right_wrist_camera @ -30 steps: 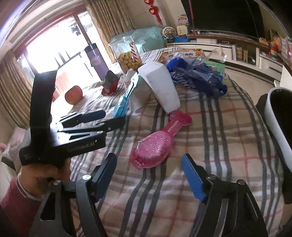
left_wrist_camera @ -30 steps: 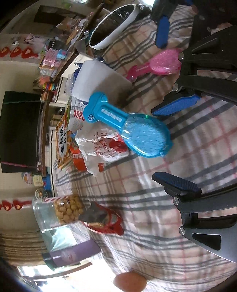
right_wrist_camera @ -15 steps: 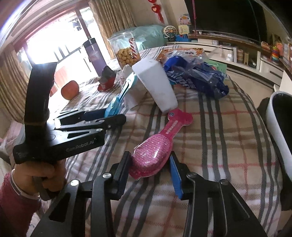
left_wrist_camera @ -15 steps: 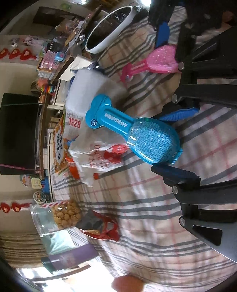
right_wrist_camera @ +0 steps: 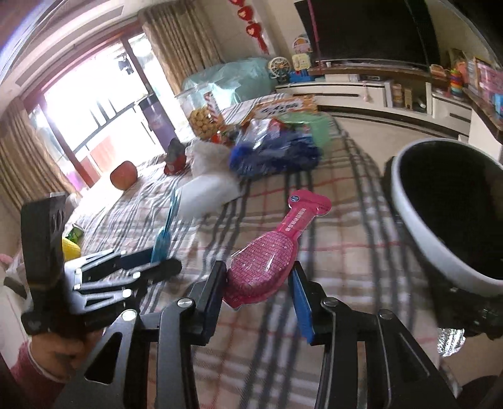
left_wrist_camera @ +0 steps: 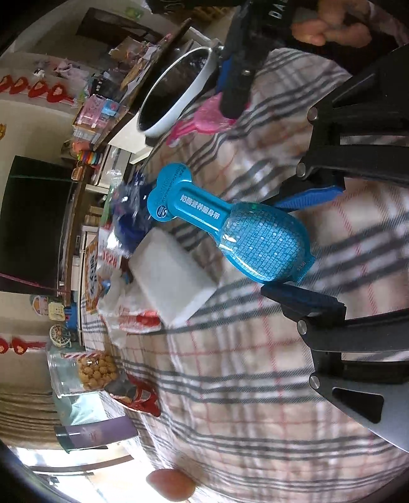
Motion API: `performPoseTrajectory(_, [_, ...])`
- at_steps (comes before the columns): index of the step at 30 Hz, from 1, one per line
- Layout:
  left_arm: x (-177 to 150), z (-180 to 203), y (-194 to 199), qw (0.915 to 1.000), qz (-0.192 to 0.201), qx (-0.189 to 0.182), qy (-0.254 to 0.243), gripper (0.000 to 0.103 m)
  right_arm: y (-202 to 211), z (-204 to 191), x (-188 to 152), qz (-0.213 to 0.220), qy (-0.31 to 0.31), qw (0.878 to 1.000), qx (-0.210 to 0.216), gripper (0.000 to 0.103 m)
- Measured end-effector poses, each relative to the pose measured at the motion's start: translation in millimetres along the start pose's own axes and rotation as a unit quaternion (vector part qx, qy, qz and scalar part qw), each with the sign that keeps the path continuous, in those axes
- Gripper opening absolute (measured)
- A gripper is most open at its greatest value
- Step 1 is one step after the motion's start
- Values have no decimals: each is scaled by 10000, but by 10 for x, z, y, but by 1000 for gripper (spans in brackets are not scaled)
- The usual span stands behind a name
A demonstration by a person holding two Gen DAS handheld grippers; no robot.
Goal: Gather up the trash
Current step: 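Carry blue and pink brushes over the bin opening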
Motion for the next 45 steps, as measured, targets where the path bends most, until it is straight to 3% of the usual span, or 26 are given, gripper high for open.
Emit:
performPoseTrajectory(17, [109,673,-23,9993,19,-212,-322,44,468,386,71,370,-224,9990,-151,40])
performPoseTrajectory(31, [174,786,-105,9992,-38,-226,-326,44,562,510,96,464,-317,9983,-125,40])
performPoseTrajectory(45, [420,1267,-310,9964,-42,-389,-749,44,800,1014,213,686,-583,9949,-458,40])
Point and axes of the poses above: each gripper's, at about its wrist camera, not at the fingertips, and y roughly against the way its jaws point, z to its right, x to its top, the point moved 7 cm from there along -y, roughly the way its jaws point, and after that the axes turned 5 degrees about z, right-handed, at the moved point
